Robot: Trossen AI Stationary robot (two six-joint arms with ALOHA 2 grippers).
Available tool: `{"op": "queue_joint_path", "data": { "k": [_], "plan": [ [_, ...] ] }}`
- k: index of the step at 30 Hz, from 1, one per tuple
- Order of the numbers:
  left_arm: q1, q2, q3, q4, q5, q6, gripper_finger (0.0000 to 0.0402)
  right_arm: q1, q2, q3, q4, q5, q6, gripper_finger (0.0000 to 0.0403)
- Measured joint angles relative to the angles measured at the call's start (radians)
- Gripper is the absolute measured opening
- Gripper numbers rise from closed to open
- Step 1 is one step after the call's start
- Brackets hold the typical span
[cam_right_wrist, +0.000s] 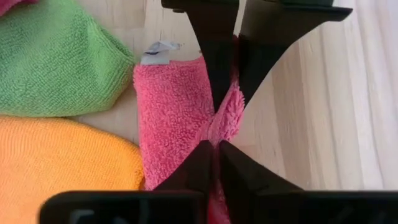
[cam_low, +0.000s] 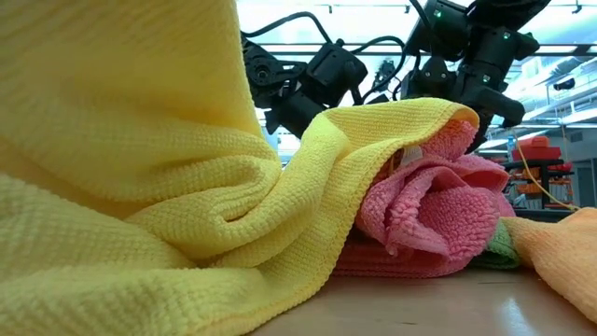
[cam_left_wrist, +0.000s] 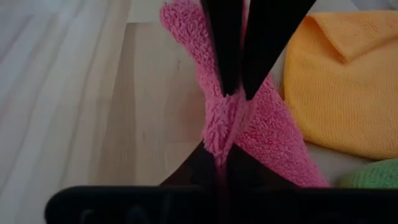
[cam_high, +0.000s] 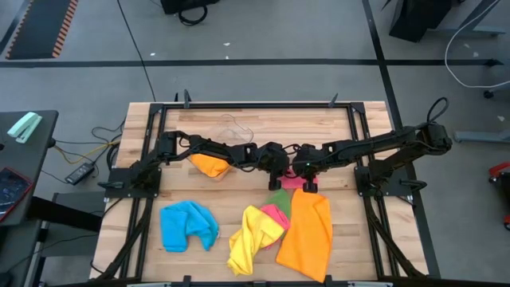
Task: Fold microfiber towels
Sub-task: Put the folded pink microfiber towel into the transparent bin
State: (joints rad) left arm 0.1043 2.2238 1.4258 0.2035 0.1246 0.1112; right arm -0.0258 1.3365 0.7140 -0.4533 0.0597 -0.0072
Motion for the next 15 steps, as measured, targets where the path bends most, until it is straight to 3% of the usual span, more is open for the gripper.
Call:
{"op": "queue_joint_path", "data": {
  "k": [8,15],
  "plan": [
    [-0.002,-0.027,0.0,-0.102,0.0,-0.022,0.0014,-0.007,-0.024,0.1,-0.171,0.107,0.043,0.0151],
    [-0.002,-0.141,0.0,-0.295,0.0,-0.063,0.0024,-0.003,-0.205,0.103,-0.222,0.127,0.077,0.0167]
  ]
}}
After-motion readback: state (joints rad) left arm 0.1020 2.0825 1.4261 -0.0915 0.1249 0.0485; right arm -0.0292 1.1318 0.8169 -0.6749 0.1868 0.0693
